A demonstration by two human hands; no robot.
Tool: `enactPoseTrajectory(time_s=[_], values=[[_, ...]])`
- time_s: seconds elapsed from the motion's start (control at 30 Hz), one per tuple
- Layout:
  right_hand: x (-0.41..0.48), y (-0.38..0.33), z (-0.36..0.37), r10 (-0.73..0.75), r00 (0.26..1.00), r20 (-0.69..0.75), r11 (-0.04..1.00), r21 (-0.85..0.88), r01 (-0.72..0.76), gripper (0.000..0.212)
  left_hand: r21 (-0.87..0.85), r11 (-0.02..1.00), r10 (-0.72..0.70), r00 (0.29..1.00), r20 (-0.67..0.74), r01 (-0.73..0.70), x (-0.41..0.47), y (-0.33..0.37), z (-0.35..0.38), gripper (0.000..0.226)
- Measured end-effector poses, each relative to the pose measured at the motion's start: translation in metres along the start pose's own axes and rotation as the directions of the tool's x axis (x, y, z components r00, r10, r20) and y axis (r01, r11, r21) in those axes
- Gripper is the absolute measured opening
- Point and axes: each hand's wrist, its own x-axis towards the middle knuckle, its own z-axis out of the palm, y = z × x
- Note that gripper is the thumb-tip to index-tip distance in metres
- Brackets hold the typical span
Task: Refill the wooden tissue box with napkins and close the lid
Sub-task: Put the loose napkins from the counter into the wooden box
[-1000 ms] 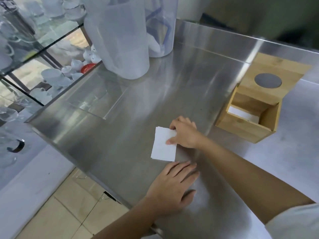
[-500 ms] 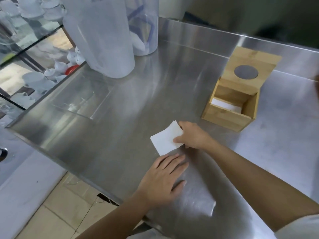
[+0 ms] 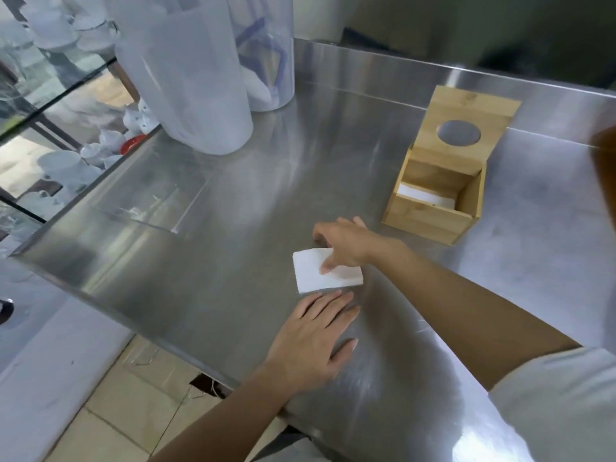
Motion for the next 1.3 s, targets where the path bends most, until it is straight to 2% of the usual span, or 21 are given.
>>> enactPoseTrajectory(time_s=[0.1, 0.17, 0.33, 0.43, 0.5, 0.57, 0.63, 0.77, 1.0, 1.07, 1.2, 1.3], values=[[0.003, 0.001, 0.0, 0.025, 0.997, 0.071, 0.999, -0.029, -0.023, 0.029, 0.001, 1.0, -0.001, 1.0, 0.003, 0.001, 0.0, 0.0, 0.001, 0.046], [0.001, 0.001, 0.001, 0.019, 0.997, 0.073, 1.0, 0.0, -0.019, 0.026, 0.004, 1.0, -0.002, 1.0, 0.009, 0.002, 0.0, 0.0, 0.001, 0.046], [-0.016, 0.005, 0.001, 0.024, 1.0, -0.007, 0.982, 0.188, -0.022, 0.016, 0.03, 0.999, 0.012, 1.0, -0.002, -0.012, -0.002, 0.002, 0.003, 0.045], [-0.033, 0.013, -0.009, 0.026, 0.998, -0.053, 0.976, 0.217, -0.014, 0.017, 0.07, 0.997, 0.026, 0.999, -0.022, -0.025, 0.009, 0.005, 0.003, 0.044], [-0.051, 0.03, -0.018, 0.063, 0.993, -0.101, 0.976, 0.215, -0.04, 0.01, 0.05, 0.996, 0.072, 0.997, -0.019, -0.071, 0.032, 0.014, 0.002, 0.044], [-0.06, 0.042, -0.024, 0.073, 0.985, -0.154, 0.972, 0.232, -0.036, 0.02, 0.037, 0.995, 0.096, 0.995, -0.002, -0.096, 0.052, 0.018, 0.002, 0.049], [-0.064, 0.04, -0.028, 0.057, 0.981, -0.188, 0.961, 0.276, -0.003, 0.032, 0.068, 0.996, 0.061, 0.998, 0.033, -0.063, 0.058, 0.016, 0.004, 0.059], [-0.079, 0.047, -0.044, 0.096, 0.96, -0.264, 0.946, 0.323, -0.005, 0.022, 0.137, 0.989, -0.066, 0.988, 0.139, 0.047, 0.059, 0.01, 0.013, 0.071], [-0.091, 0.098, -0.08, 0.248, 0.924, -0.289, 0.891, 0.442, -0.101, 0.034, 0.153, 0.988, -0.042, 0.987, 0.158, 0.018, 0.063, 0.009, 0.021, 0.07], [-0.089, 0.105, -0.095, 0.261, 0.932, -0.25, 0.911, 0.384, -0.152, 0.035, 0.146, 0.989, -0.043, 0.986, 0.16, 0.019, 0.064, 0.009, 0.02, 0.07], [-0.075, 0.117, -0.109, 0.267, 0.959, -0.094, 0.951, 0.185, -0.247, 0.02, 0.15, 0.988, -0.054, 0.981, 0.187, 0.026, 0.066, 0.01, 0.019, 0.07], [-0.058, 0.12, -0.103, 0.284, 0.958, -0.033, 0.959, 0.04, -0.282, 0.023, 0.141, 0.989, -0.062, 0.978, 0.2, 0.034, 0.066, 0.01, 0.017, 0.07]])
